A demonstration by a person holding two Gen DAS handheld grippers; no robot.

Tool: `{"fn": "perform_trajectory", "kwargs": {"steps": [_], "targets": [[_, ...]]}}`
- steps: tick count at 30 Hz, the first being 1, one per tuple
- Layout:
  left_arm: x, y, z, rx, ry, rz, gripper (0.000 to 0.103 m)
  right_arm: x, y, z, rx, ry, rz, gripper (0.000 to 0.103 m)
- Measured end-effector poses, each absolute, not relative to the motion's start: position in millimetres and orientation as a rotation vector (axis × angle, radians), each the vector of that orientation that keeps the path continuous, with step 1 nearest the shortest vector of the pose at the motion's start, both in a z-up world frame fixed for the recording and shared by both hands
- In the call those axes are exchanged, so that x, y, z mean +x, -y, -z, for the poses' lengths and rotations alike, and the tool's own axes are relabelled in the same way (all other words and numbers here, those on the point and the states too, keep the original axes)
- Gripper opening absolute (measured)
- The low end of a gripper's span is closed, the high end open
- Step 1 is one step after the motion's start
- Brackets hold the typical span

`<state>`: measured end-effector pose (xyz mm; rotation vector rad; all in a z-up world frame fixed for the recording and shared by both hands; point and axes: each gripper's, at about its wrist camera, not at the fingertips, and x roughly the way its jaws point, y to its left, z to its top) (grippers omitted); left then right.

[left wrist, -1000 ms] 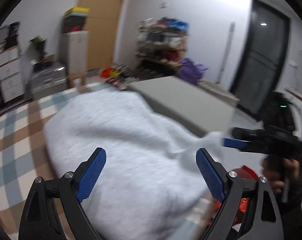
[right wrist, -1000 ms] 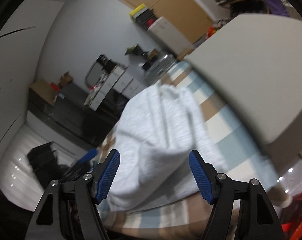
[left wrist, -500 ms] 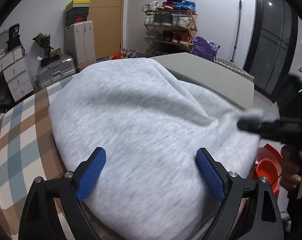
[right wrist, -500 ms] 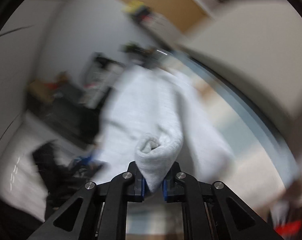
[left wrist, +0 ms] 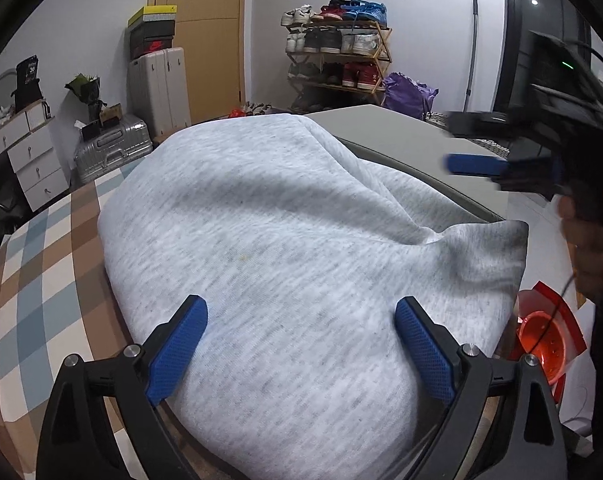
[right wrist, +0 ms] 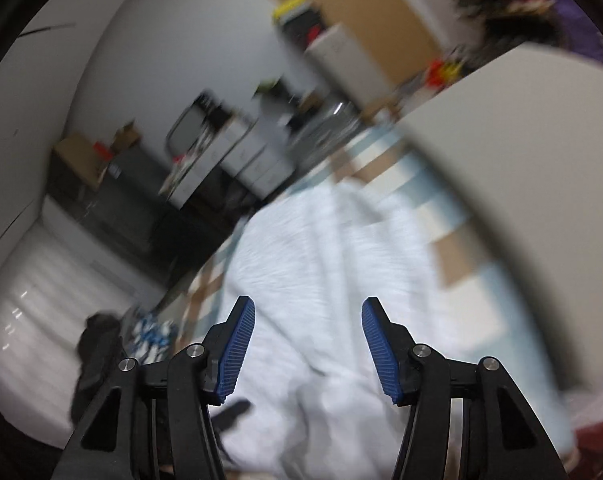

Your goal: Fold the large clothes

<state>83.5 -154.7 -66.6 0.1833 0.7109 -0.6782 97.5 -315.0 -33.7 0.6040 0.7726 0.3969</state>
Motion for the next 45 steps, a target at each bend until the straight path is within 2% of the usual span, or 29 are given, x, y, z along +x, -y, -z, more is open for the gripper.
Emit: {"fn": "perform_trajectory", "kwargs": {"steps": [1,3,4,5,7,9,11,13,18,21,22,24,25,29,30,31,33,36,41,44,45], "targets": [[84.2,154.9,67.1,0.180,-0.713,0.677,0.093,113.6,305.0,42.0,0.592,-0.824,-0.400,0.060],[85.0,156.6,66.2,0.182,-0.718,0.672,0.093,145.8,287.3,68.8,0.562,-0.977,-0.347,0.061],[85.2,157.4,66.1,0.184,-0.719,0.669,0.093,156.1,284.1,77.3,0.572,-1.031,-0.325,0.055],[85.1,158.5,65.5,0.193,-0.724,0.665,0.094,161.2,283.5,81.0,0.592,-1.050,-0.330,0.045],[84.6,159.0,63.3,0.201,-0.727,0.661,0.094,162.8,283.3,66.9,0.597,-0.991,-0.380,0.007],[85.4,156.3,59.7,0.175,-0.728,0.675,0.094,148.9,283.5,25.7,0.556,-0.789,-0.491,0.007],[88.3,152.2,57.5,0.132,-0.726,0.707,0.094,142.2,284.5,6.9,0.537,-0.714,-0.523,0.006],[91.1,152.1,60.3,0.127,-0.739,0.718,0.094,147.8,285.8,13.3,0.510,-0.737,-0.474,0.006],[81.5,163.8,71.3,0.234,-0.715,0.707,0.094,177.6,309.4,85.3,0.561,-0.925,-0.314,0.009],[79.5,164.0,70.8,0.250,-0.707,0.697,0.094,165.2,314.9,78.4,0.575,-0.925,-0.314,0.024],[81.5,161.8,70.1,0.233,-0.715,0.700,0.094,157.9,316.1,73.5,0.561,-0.926,-0.320,0.037],[85.2,157.7,69.3,0.202,-0.725,0.714,0.094,134.5,320.1,66.3,0.533,-0.923,-0.358,0.055],[84.8,157.6,69.0,0.200,-0.725,0.715,0.094,119.4,320.9,64.7,0.519,-0.926,-0.387,0.055],[83.2,162.3,70.7,0.217,-0.710,0.715,0.098,88.7,318.4,86.1,0.482,-0.975,-0.412,0.052],[82.9,163.9,71.3,0.225,-0.706,0.715,0.099,88.3,323.1,90.4,0.499,-0.971,-0.394,0.038],[83.9,164.6,71.7,0.229,-0.704,0.714,0.099,87.0,325.4,90.8,0.514,-0.972,-0.380,0.014],[84.3,164.4,70.7,0.232,-0.706,0.712,0.099,81.0,326.0,77.6,0.528,-0.909,-0.398,0.009],[89.6,155.0,67.8,0.175,-0.722,0.736,0.099,61.8,327.5,47.7,0.498,-0.766,-0.464,0.008],[84.7,156.8,69.2,0.205,-0.716,0.735,0.099,80.0,332.0,103.9,0.521,-0.973,-0.346,0.009],[82.2,156.6,64.9,0.214,-0.728,0.717,0.099,78.9,327.6,90.2,0.482,-0.958,-0.336,0.014],[84.0,153.5,62.4,0.193,-0.739,0.719,0.099,75.9,328.2,85.5,0.483,-0.946,-0.331,0.019]]}}
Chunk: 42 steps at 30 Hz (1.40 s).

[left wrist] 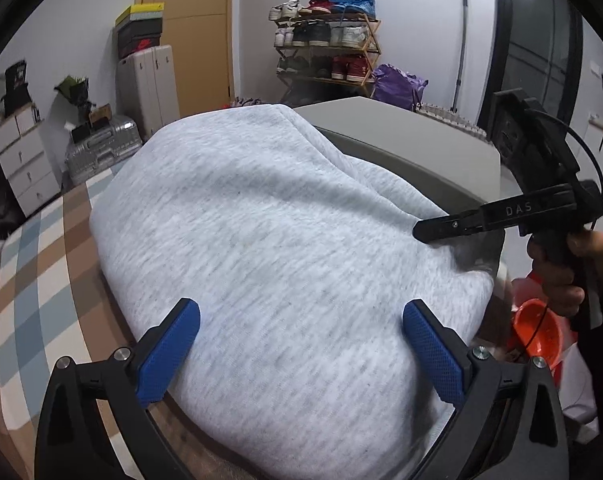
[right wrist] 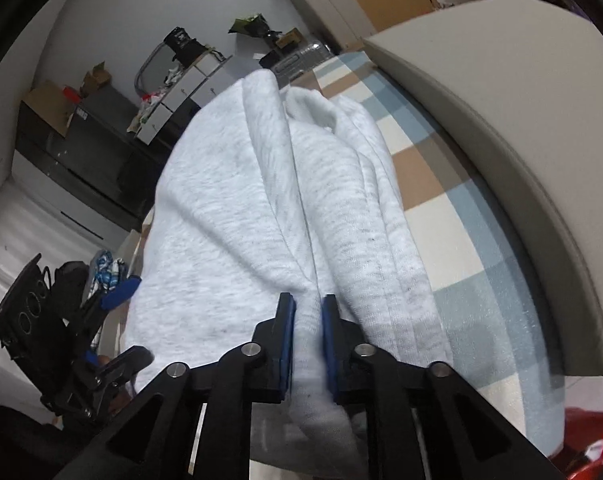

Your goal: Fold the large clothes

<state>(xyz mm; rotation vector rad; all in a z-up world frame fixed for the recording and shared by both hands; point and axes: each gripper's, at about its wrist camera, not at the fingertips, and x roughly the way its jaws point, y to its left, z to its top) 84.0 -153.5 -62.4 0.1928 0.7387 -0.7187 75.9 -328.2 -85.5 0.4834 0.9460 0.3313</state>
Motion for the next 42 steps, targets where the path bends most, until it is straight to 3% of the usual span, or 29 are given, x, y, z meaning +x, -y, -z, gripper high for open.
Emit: {"fn": "perform_trajectory", "kwargs": {"steps": [3,6,7,10,18,23,26,27,30,35,37,38,40,42], "targets": [[92.6,135.2,50.9,0.073,-0.744,0.710,0.099,61.8,331.1,69.2,0.466,-0.910,-0.342,0.029],[101.9,127.1,53.4,0.014,-0.749,0.685,0.099,53.2,334.0,69.0,0.434,-0.867,-0.351,0.061],[104.5,130.9,60.9,0.017,-0.784,0.676,0.099,52.1,332.3,72.9,0.415,-0.879,-0.327,0.063],[100.3,142.3,77.0,0.072,-0.785,0.655,0.099,64.8,324.6,81.0,0.425,-0.936,-0.283,0.062],[91.1,153.6,81.5,0.146,-0.769,0.649,0.100,147.8,294.4,34.0,0.451,-0.841,-0.326,0.064],[88.9,146.8,83.4,0.153,-0.757,0.643,0.100,223.9,281.3,52.8,0.546,-0.942,-0.269,0.064],[87.3,146.1,83.3,0.155,-0.755,0.636,0.100,235.6,273.5,50.7,0.544,-0.947,-0.283,0.036],[87.6,145.8,83.3,0.153,-0.756,0.638,0.100,233.0,270.7,41.4,0.523,-0.899,-0.336,0.014],[88.0,145.3,83.1,0.157,-0.756,0.654,0.100,225.2,279.2,27.2,0.531,-0.793,-0.359,0.009],[85.9,150.4,83.8,0.182,-0.744,0.658,0.100,260.9,293.3,101.4,0.594,-1.019,-0.261,0.013],[85.7,150.4,83.4,0.183,-0.745,0.659,0.100,260.9,295.0,108.5,0.583,-1.032,-0.233,0.029],[85.4,150.3,83.2,0.181,-0.747,0.660,0.100,258.6,295.7,104.1,0.579,-1.024,-0.230,0.030],[85.3,149.5,81.6,0.176,-0.753,0.669,0.100,248.7,296.7,91.7,0.565,-1.009,-0.198,0.045],[88.6,144.5,76.4,0.150,-0.772,0.691,0.100,233.0,294.6,67.2,0.494,-0.943,-0.168,0.045]]}}
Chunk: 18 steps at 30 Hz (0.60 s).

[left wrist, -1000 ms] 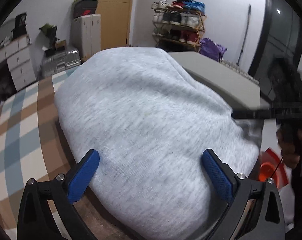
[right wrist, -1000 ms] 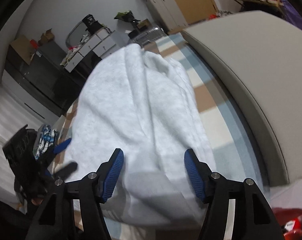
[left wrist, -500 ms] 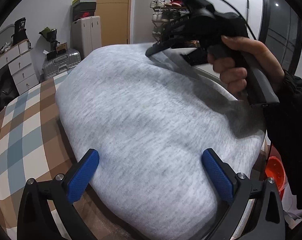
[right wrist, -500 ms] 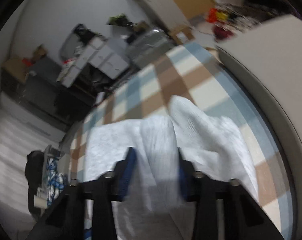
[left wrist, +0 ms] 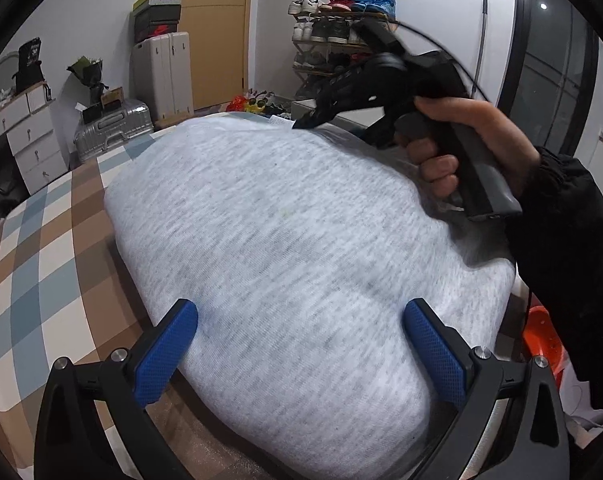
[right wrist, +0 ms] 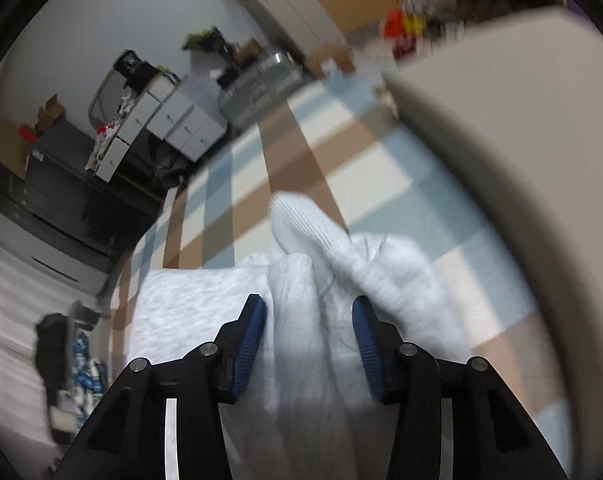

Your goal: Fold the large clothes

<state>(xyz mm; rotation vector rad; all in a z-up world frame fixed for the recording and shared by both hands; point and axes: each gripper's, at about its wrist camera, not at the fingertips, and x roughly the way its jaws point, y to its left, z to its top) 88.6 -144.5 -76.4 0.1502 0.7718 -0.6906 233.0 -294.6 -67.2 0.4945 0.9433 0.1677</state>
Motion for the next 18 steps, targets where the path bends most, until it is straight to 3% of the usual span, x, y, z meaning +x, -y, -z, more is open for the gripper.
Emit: {"fn": "perform_trajectory", "kwargs": {"steps": [6,10,11,12,13,15,18], "targets": [[104.4,120.3,35.5,0.018,-0.706,0.685,0.100,176.0,259.1,7.0,0.305,-0.750,-0.309,0.045],[134.9,121.9,20.7,0.010,-0.634,0.575,0.096,184.0,226.4,28.5,0.231,-0.816,-0.435,0.044],[148.1,125.2,22.7,-0.002,-0.638,0.567,0.090,194.2,224.0,44.3,0.234,-0.871,-0.418,0.044],[157.1,128.5,26.7,-0.009,-0.648,0.561,0.071,203.4,224.3,63.5,0.243,-0.928,-0.386,0.038],[170.9,133.7,33.9,-0.007,-0.674,0.548,0.043,208.8,225.3,79.3,0.241,-0.950,-0.375,0.036],[197.0,142.5,55.5,0.011,-0.767,0.526,0.011,210.4,230.6,89.9,0.246,-0.911,-0.395,0.036],[209.8,147.2,79.8,0.012,-0.811,0.527,0.011,207.8,233.0,89.3,0.237,-0.915,-0.382,0.036]]}}
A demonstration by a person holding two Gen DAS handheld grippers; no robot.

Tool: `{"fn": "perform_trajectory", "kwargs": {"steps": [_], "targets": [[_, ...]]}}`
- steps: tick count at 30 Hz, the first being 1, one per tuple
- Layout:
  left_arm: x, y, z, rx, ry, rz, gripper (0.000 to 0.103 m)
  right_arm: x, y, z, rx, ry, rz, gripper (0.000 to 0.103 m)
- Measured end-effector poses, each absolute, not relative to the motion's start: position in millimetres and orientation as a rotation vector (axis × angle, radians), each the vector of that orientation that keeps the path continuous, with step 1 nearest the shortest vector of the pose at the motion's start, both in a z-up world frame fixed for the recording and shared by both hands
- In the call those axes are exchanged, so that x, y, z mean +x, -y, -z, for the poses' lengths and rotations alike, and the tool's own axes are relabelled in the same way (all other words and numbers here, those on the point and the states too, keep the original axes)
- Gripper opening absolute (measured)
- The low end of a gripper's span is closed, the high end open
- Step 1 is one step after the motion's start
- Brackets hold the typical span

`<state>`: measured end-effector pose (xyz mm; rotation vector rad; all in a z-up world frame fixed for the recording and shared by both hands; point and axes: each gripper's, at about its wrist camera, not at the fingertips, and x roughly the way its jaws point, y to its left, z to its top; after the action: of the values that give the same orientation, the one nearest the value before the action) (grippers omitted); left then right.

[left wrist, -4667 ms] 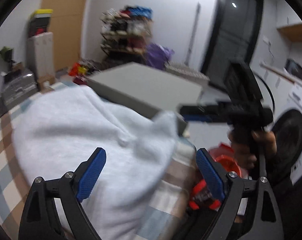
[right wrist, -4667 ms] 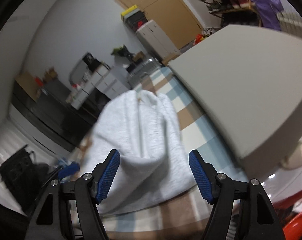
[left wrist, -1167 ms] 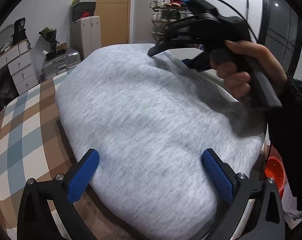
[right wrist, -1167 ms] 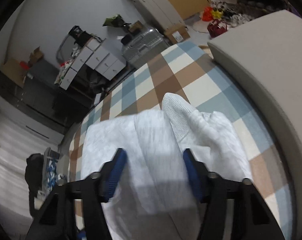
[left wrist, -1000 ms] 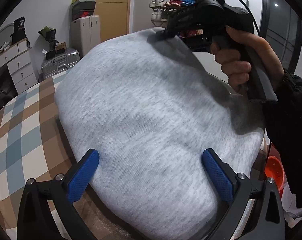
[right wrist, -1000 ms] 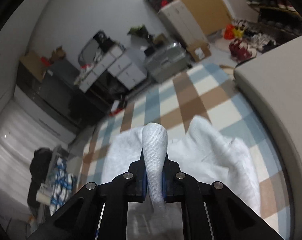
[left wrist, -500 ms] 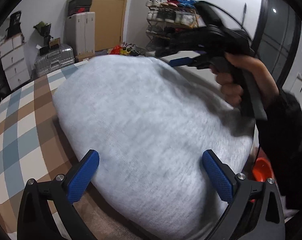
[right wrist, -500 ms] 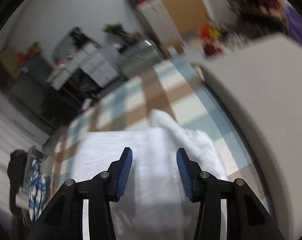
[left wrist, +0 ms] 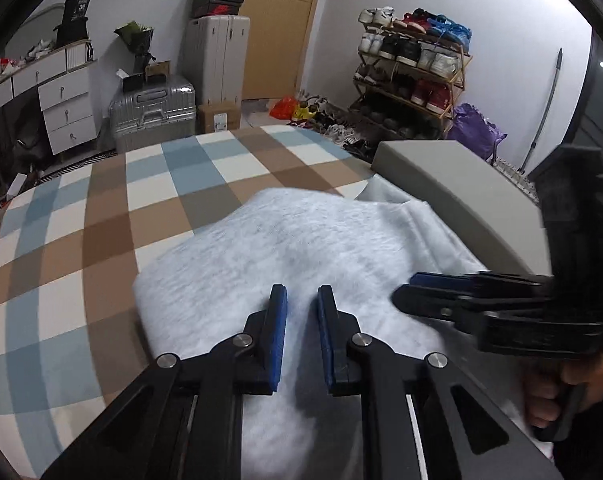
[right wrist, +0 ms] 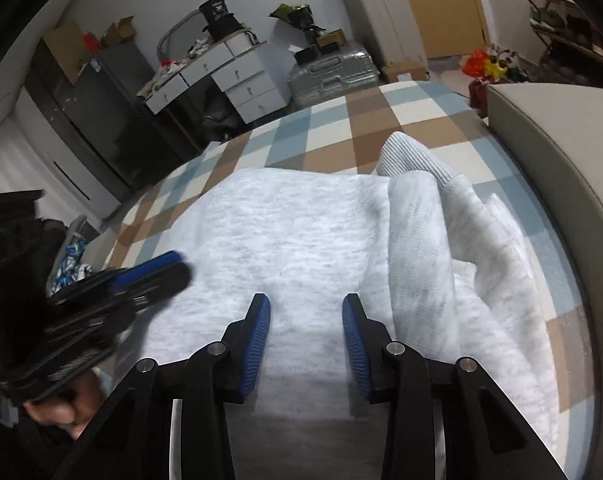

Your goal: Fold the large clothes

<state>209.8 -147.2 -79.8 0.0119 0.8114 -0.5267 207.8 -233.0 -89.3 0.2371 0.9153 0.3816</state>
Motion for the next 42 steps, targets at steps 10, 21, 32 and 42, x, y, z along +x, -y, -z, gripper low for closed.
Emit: {"fn": "perform_trajectory", "kwargs": {"steps": [10,21,32,42], "targets": [[203.4,155.9,79.9,0.136,-0.802,0.501,0.011,147.3,217.6,36.7,0.136,-0.839,-0.430,0.055],[154.9,129.7,51.1,0.024,-0.861,0.575,0.012,133.2,224.3,85.7,0.203,-0.904,-0.430,0.068],[109.6,138.7,69.8,0.100,-0.820,0.654,0.044,98.2,236.9,30.9,0.199,-0.793,-0.408,0.067],[83.4,136.8,55.7,0.139,-0.818,0.707,0.044,94.3,230.7,88.2,0.198,-0.857,-0.412,0.067]]}}
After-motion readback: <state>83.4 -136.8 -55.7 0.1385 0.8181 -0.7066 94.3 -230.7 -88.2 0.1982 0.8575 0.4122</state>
